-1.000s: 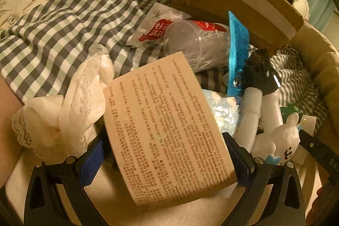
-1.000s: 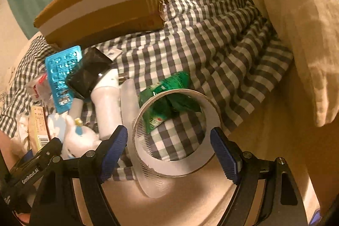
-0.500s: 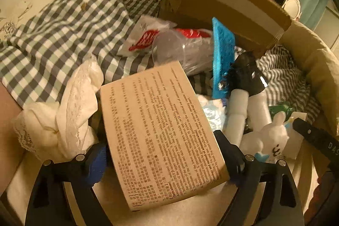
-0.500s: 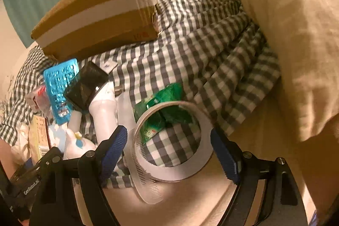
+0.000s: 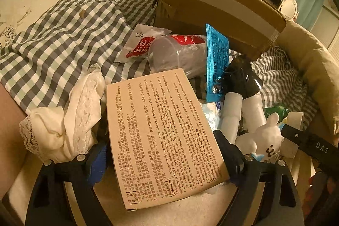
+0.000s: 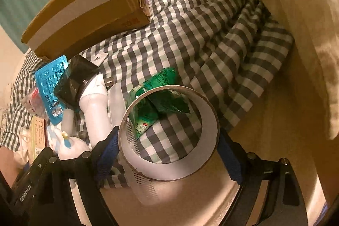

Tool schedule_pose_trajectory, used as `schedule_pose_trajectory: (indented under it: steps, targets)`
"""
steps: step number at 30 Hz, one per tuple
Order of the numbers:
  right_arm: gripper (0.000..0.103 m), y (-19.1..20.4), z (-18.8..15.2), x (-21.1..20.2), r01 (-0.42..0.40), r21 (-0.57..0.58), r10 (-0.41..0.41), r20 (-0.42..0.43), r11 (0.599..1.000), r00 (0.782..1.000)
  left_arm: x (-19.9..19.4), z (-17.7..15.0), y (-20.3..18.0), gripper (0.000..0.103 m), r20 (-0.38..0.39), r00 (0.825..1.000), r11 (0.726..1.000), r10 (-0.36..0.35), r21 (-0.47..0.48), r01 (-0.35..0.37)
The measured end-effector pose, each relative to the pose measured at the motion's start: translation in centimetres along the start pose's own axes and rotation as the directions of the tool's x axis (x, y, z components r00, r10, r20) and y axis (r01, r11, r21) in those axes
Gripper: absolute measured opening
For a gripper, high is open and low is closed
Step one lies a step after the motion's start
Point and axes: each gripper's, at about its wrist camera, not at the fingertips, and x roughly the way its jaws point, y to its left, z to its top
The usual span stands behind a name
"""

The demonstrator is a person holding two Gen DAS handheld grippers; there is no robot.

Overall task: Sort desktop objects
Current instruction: 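Grasp the paper leaflet with the left gripper while the right grasps the tape roll, then carry the leaflet and tape roll with both grippers over the cardboard box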

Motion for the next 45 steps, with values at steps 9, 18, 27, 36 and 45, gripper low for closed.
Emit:
schedule_pose_trajectory:
  steps: [9,18,27,36,45]
  targets:
    - [0.086,0.9,-0.2,-1.4,0.002,-0.059,0.0,0.047,0.998,0.999,-0.8,0.0,0.6,0.09,0.018,1.0,1.0,0.003,-0.013,-0.002]
    - [0.086,2.4,-0.8,-3.4,-0.012,-0.146,0.028,0.102,0.989,0.994,-2.5,0.6,0.3,0.09,0.076,0.997,1.0,0.002,0.001,-0.002]
    - [0.086,2.5,-1.3,-4.0,-0.035,-0.162,0.052,0.104,0.986,0.993,-1.5,0.3,0.5,0.09,0.03,1.0,1.0,-0.002,-0.005,0.003]
    - [0.086,2.9,-1.5,-4.0,-0.039,-0.185,0.059,0.104,0.982,0.993,-0.7,-0.1,0.6,0.077,0.0,1.0,1.0,-0.012,-0.012,0.012]
    - [0.086,3.2,-1.6,-5.0,-0.05,-0.198,0.077,0.131,0.979,0.988,-2.2,0.2,-0.3,0.077,0.05,0.999,1.0,0.0,0.022,-0.001]
